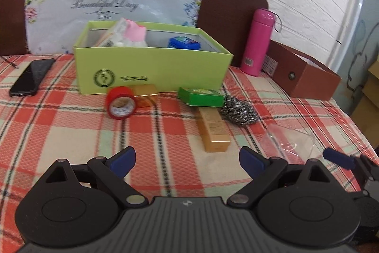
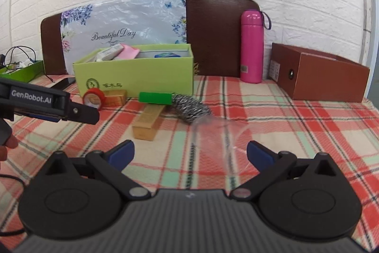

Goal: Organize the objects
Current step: 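Withdraw both tools from the box back toward the remaining items, then grasp the tall tan box with the left tool while the right tool grasps the clear plastic cup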

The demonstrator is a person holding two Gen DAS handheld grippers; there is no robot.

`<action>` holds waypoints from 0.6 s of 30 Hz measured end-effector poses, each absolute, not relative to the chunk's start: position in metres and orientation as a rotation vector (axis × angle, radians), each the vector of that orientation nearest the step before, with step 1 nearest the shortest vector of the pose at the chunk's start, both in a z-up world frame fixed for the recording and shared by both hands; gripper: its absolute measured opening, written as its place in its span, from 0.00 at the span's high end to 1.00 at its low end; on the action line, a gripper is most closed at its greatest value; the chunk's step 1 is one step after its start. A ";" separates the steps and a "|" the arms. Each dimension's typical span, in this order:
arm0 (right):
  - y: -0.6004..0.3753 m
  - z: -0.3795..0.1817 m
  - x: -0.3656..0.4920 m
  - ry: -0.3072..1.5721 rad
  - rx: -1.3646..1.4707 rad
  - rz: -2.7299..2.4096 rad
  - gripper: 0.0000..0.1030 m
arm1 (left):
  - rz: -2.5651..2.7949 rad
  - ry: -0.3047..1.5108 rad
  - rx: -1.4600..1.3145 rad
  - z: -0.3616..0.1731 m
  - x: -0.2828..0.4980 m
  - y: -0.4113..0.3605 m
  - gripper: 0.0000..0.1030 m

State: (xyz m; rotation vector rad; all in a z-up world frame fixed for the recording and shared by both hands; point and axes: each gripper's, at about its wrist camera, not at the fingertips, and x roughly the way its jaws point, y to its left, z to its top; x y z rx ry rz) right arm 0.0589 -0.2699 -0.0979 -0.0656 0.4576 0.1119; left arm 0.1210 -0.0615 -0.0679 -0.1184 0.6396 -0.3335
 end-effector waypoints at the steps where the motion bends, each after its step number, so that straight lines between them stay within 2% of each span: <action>1: -0.274 -0.097 0.063 0.446 -0.084 0.116 0.00 | -0.343 0.640 -0.113 -0.068 0.123 -0.066 0.06; 11: -0.297 -0.113 0.119 0.468 -0.175 0.297 0.00 | -0.386 0.643 -0.089 -0.067 0.157 -0.102 0.06; 13: -0.300 -0.116 0.119 0.494 -0.158 0.298 0.07 | -0.387 0.639 -0.082 -0.068 0.164 -0.108 0.06; 14: -0.300 -0.116 0.118 0.505 -0.152 0.290 0.16 | -0.384 0.640 -0.080 -0.069 0.169 -0.111 0.06; 17: -0.301 -0.114 0.108 0.540 -0.107 0.277 0.24 | -0.374 0.658 -0.084 -0.076 0.182 -0.120 0.06; 18: -0.300 -0.114 0.103 0.544 -0.094 0.276 0.31 | -0.377 0.664 -0.082 -0.078 0.185 -0.123 0.06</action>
